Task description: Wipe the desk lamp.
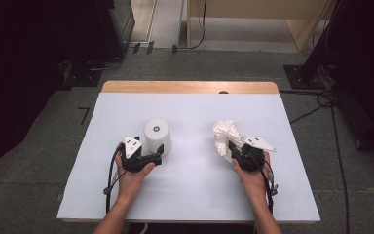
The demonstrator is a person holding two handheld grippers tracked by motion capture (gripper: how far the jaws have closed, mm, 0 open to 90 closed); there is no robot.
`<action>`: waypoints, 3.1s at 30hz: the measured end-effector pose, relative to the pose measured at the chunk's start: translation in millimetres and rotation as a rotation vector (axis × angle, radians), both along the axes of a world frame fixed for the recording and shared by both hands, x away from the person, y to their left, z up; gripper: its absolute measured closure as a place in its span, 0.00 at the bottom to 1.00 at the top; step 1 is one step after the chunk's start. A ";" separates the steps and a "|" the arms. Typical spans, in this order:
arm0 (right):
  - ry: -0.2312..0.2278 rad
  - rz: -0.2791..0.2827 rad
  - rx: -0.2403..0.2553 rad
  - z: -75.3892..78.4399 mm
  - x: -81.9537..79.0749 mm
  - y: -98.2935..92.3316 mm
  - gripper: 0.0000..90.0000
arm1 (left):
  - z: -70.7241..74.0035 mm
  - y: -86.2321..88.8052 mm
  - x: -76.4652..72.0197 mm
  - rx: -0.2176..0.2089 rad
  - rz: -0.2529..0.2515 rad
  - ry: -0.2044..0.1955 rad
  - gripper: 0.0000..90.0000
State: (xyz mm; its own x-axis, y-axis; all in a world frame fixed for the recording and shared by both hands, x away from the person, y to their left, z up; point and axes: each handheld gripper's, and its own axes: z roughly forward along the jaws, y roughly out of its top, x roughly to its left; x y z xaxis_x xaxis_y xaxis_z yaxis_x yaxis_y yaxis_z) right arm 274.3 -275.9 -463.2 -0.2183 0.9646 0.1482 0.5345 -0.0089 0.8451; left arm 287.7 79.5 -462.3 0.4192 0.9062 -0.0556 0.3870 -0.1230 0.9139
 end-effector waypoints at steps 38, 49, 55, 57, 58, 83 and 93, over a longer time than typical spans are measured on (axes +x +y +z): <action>-0.017 0.029 0.010 6.1 -5.3 11.3 0.78 | -2.2 -20.4 17.0 0.039 -0.098 0.022 0.10; -0.131 0.233 0.057 47.8 -23.9 46.6 0.81 | 11.6 -32.3 -19.1 0.163 -0.340 0.009 0.10; -0.139 0.331 0.003 66.6 -29.7 79.6 0.81 | 13.1 -44.9 -27.4 0.201 -0.398 0.021 0.10; -0.126 0.366 -0.011 71.0 -28.3 92.9 0.81 | 17.1 -47.1 -29.1 0.189 -0.415 0.022 0.10; -0.126 0.366 -0.011 71.0 -28.3 92.9 0.81 | 20.3 -47.9 -30.0 0.184 -0.426 0.024 0.10; -0.015 0.474 -0.032 61.1 -25.2 87.2 0.87 | 12.7 -54.5 -26.3 0.225 -0.506 0.017 0.10; 0.002 0.375 0.012 49.9 -7.8 88.7 0.87 | 14.8 -53.0 -21.9 0.205 -0.493 0.060 0.10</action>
State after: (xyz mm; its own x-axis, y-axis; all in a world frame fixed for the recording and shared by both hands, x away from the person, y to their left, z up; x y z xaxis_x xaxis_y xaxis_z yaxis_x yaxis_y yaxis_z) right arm 266.5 -187.3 -413.3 -0.5560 0.8157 0.1596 0.5038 0.1780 0.8453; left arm 265.7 26.4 -447.5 0.7995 0.5972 0.0649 0.2887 -0.4767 0.8303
